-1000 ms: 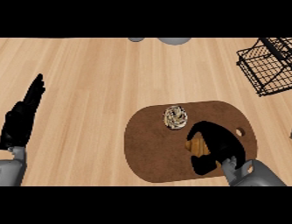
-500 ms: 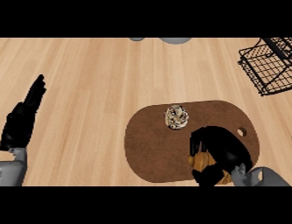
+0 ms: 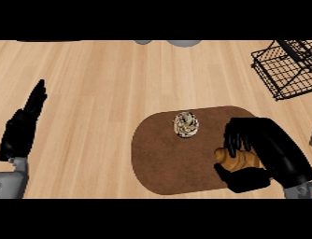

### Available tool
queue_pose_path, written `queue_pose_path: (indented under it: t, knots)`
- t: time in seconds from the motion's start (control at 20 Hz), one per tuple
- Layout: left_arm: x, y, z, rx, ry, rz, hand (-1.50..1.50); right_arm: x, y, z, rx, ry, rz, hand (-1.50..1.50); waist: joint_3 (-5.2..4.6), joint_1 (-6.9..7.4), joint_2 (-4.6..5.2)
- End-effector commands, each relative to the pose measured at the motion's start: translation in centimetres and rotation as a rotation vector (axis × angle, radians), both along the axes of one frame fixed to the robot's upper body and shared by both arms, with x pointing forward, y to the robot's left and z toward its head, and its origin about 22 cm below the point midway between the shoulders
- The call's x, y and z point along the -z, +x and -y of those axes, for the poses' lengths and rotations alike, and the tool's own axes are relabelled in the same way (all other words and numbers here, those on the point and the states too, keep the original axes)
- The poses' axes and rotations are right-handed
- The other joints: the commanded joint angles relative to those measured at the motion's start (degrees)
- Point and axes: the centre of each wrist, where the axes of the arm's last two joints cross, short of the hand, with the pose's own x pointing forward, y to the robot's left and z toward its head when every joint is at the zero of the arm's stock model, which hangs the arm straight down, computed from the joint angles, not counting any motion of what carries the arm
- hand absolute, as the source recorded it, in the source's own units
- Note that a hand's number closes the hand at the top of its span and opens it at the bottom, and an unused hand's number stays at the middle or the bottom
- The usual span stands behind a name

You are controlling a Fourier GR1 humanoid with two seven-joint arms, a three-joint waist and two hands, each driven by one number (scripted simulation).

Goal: Pick the croissant from the cutting board and place it in the tiered basket

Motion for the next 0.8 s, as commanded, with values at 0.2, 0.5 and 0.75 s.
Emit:
queue_pose_path:
  t: [0.2,0.5,0.75]
  knots:
    - [-0.4,-0.4,0.1,0.002,0.008,0.004,0.00,-9.9,0.1,3.4,0.136,0.163,0.345,1.50,-0.05,0.60,-0.02]
    - [-0.6,0.1,-0.9,0.020,0.000,0.009,0.00,-14.5,1.6,7.3,0.252,0.003,0.459,1.50,-0.07,0.91,0.20]
    - [1.3,0.4,-0.4,0.020,0.011,-0.006,0.00,-18.4,4.0,9.0,0.194,0.007,0.382,1.50,-0.09,1.17,0.30]
